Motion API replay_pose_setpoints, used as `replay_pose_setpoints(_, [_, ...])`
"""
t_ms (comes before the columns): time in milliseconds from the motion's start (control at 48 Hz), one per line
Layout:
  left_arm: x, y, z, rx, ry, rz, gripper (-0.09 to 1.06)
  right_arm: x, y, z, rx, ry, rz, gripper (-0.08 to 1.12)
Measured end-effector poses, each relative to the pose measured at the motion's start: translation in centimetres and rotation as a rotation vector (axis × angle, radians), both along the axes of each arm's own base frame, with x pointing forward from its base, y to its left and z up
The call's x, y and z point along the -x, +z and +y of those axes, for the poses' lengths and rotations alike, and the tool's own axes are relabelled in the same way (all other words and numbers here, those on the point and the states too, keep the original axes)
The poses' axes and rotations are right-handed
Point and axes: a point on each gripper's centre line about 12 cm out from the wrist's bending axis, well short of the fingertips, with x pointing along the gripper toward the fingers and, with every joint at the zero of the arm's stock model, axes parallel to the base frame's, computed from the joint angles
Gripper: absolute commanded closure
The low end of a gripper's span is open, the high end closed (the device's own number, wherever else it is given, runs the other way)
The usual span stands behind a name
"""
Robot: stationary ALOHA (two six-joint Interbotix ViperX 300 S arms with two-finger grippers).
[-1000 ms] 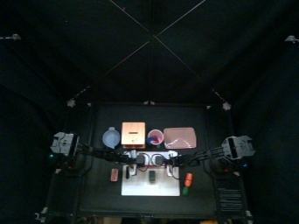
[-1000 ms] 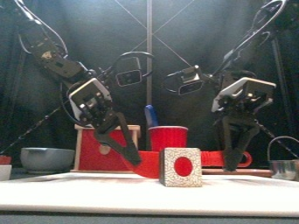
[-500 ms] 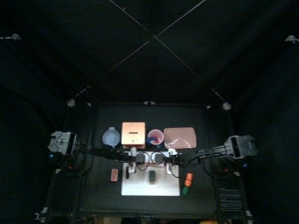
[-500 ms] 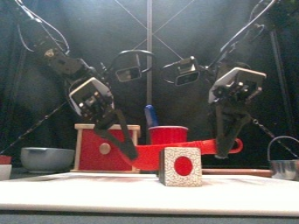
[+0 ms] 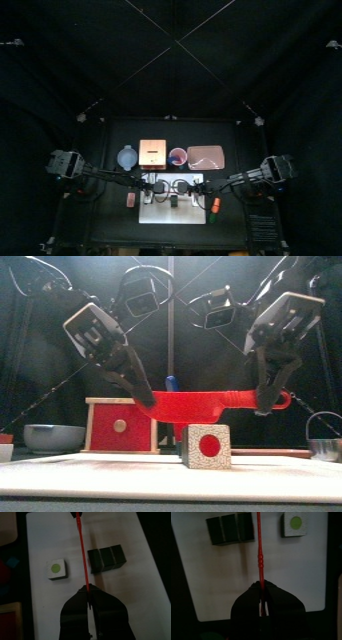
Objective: Cut the sushi into 4 pieces with the knife
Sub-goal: Cut the sushi into 4 pieces
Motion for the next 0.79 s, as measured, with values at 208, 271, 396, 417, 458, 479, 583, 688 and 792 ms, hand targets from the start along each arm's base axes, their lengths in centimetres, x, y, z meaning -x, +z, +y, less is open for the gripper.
replay_pose_setpoints(208, [-0.3, -0.5, -0.7, 0.000, -0.012, 0.026, 0.66, 0.1, 0.1, 0.4, 0.003, -0.002, -0.003, 0.76])
replay_pose_setpoints(271, [-0.3, -1.1, -0.7, 0.001, -0.008, 0.042, 0.66, 0.1, 0.1, 0.4, 0.006, 0.000, -0.003, 0.76])
replay_pose_setpoints(396, [-0.5, -1.5, -0.8, 0.012, 0.001, 0.051, 0.66, 0.1, 0.1, 0.5, 0.006, 0.000, -0.002, 0.76])
replay_pose_setpoints(417, [-0.5, -1.5, -0.8, 0.014, 0.003, 0.052, 0.66, 0.2, 0.1, 0.5, 0.006, -0.002, 0.000, 0.76])
replay_pose_setpoints(458, [-0.6, -1.5, -0.9, 0.019, 0.006, 0.053, 0.66, 0.1, 0.1, 0.5, 0.005, 0.000, -0.002, 0.76])
replay_pose_setpoints(479, [-0.6, -1.5, -0.9, 0.021, 0.006, 0.053, 0.66, 0.1, 0.1, 0.6, 0.005, 0.001, -0.002, 0.76])
replay_pose_setpoints(583, [-0.6, -1.4, -1.1, 0.030, 0.010, 0.054, 0.66, 0.2, 0.1, 0.6, 0.004, 0.002, 0.000, 0.76])
replay_pose_setpoints(688, [-0.6, -1.3, -1.2, 0.032, 0.007, 0.050, 0.66, 0.1, 0.1, 0.7, 0.005, 0.007, -0.003, 0.76])
replay_pose_setpoints(792, [-0.6, -1.2, -1.2, 0.031, 0.006, 0.047, 0.66, 0.2, 0.1, 0.7, 0.003, 0.007, -0.003, 0.76])
